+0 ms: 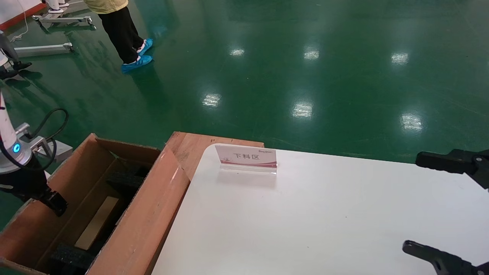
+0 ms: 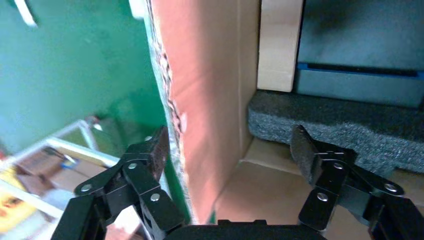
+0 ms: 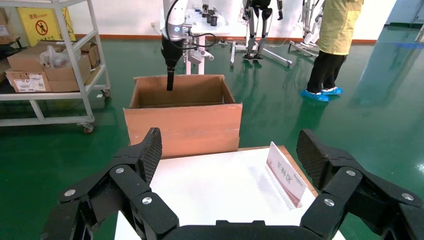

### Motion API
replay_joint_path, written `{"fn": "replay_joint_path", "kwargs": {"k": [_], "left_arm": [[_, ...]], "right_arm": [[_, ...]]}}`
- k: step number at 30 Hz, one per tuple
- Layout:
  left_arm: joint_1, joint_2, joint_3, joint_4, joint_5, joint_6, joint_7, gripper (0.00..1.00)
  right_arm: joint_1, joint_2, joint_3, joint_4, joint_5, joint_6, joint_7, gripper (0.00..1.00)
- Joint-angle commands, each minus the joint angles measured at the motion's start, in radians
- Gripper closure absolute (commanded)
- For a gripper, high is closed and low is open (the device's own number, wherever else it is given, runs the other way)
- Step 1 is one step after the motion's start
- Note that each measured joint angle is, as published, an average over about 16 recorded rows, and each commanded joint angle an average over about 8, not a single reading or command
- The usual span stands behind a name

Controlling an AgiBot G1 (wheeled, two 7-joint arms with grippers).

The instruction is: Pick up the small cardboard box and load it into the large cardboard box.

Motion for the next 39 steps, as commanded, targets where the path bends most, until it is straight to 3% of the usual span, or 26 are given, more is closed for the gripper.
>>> {"fn": "replay_joint_path", "kwargs": {"k": [1,11,20,26,39], "left_arm": [[-0.015,0.009,-0.001,-0.007,0.009,-0.006,0.014,0.0],[-0.268,-0.101,-0.077,-0.347,0.053,-0.149,0.066,0.0],[-0.346,-0.142,-0.106,-0.511,0.084,-0.176,0.041,0.0],[-0.256,-0.139,-0.231,-0.521,0.041,-0.144,0.108,0.0],[0.073,-0.126,-0.67,-0.535,-0.121,-0.033,0.341,0.0]], "right_arm": [[0.0,0.0,0.0,0.0,0.0,0.0,0.0,0.0],[0.0,0.0,-0.001,0.0,0.0,0.0,0.0,0.0],[0.0,0.0,0.0,-0.001,0.0,0.0,-0.001,0.0],[0.0,0.0,-0.001,-0.001,0.0,0.0,-0.001,0.0],[-0.001,-0.001,0.003,0.0,-0.002,-0.001,0.001,0.0]]}}
